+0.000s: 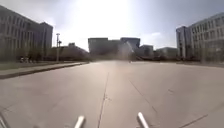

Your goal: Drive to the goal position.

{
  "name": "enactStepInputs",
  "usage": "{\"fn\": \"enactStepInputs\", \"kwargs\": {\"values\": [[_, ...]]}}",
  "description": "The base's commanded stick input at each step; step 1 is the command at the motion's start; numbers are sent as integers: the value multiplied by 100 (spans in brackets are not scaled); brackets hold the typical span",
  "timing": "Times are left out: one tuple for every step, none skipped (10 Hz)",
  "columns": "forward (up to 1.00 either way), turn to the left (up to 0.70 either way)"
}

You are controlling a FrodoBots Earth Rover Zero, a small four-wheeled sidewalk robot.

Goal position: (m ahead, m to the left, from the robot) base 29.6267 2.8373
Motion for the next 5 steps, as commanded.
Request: {"fn": "enactStepInputs", "kwargs": {"values": [[100, 0], [100, 0], [100, 0], [100, 0], [100, 0]]}}
